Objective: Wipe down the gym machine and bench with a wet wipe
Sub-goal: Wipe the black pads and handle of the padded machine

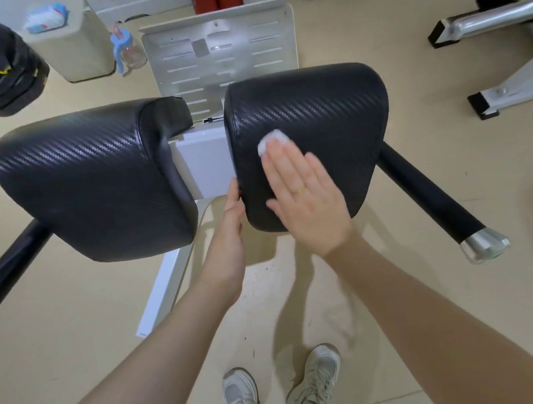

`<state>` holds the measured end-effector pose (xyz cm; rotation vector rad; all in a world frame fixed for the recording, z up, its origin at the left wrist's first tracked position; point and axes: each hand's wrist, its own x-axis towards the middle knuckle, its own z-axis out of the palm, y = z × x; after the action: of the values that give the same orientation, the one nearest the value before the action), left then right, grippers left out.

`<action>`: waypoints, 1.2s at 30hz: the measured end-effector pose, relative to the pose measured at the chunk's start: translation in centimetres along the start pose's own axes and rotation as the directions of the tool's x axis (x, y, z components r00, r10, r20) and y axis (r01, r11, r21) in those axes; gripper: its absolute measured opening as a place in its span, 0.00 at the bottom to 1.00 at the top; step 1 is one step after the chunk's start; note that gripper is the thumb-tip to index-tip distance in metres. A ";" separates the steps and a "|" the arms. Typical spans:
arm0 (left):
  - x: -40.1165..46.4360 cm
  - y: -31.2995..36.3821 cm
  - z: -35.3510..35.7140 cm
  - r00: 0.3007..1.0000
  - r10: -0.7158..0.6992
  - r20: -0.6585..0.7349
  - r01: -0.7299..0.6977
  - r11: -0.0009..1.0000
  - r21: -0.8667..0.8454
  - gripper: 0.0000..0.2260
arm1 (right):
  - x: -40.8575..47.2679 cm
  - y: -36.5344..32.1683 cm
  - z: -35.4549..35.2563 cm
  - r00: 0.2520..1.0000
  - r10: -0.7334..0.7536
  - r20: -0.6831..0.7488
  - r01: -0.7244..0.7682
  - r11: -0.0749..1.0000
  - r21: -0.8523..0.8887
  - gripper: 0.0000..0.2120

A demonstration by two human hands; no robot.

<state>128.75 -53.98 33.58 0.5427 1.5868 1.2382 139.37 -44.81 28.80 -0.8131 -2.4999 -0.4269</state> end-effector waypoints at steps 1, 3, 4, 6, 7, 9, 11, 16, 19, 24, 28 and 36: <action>0.0 -0.1 0.2 1.000 0.008 -0.008 -0.008 1.000 0.013 0.20 | -2.3 -0.2 0.7 0.998 -0.045 0.035 0.046 0.999 -0.017 0.30; 0.1 -0.3 0.5 1.000 0.020 -0.015 -0.019 1.000 0.022 0.19 | -6.2 0.1 1.5 0.990 -0.128 0.053 0.128 0.992 0.014 0.31; 0.1 -0.4 0.7 1.000 0.022 -0.021 -0.021 1.000 0.018 0.19 | -7.3 0.5 1.6 0.986 -0.161 0.038 0.159 0.986 0.051 0.30; 0.2 -0.6 0.9 0.999 0.025 -0.033 -0.025 1.000 0.013 0.19 | -7.8 1.6 1.2 0.979 -0.201 -0.008 0.201 0.974 0.108 0.27; 0.3 -0.6 1.0 0.999 0.031 -0.035 -0.031 0.999 0.013 0.19 | -7.3 2.3 0.9 0.976 -0.213 -0.050 0.218 0.968 0.126 0.25; 0.2 -0.7 1.0 0.998 0.047 -0.029 -0.047 0.999 0.009 0.20 | -5.4 3.9 0.2 0.975 -0.202 -0.089 0.210 0.972 0.103 0.23; 0.2 -0.6 1.2 0.998 0.056 -0.031 -0.056 0.998 0.016 0.21 | -2.7 5.6 -0.9 0.990 -0.129 -0.063 0.128 0.992 -0.012 0.24; 0.1 -0.1 1.9 0.997 0.031 -0.075 -0.029 0.999 0.026 0.21 | 1.9 7.6 -2.3 0.997 0.064 0.046 -0.063 0.998 -0.013 0.29; 0.2 -0.2 2.0 0.995 0.057 -0.077 -0.052 0.997 0.065 0.22 | -1.4 6.5 -1.2 0.995 -0.074 0.070 0.071 0.996 0.045 0.29; 0.1 0.2 2.3 0.994 0.026 -0.107 -0.015 0.994 0.105 0.19 | -8.7 6.5 -0.3 0.974 -0.223 0.051 0.215 0.968 0.132 0.23; -0.1 1.1 3.0 0.992 -0.014 -0.129 0.022 0.998 0.064 0.20 | -5.7 8.1 -1.5 0.997 -0.073 -0.028 0.076 0.991 0.113 0.23; -0.2 1.3 3.3 0.985 -0.046 -0.165 0.052 0.998 0.033 0.20 | 0.6 10.0 -3.0 0.956 0.291 -0.029 -0.263 0.901 0.344 0.27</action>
<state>131.50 -52.15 34.96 0.4308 1.7537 1.2447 146.11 -38.00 33.07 -0.9685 -2.2474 0.0667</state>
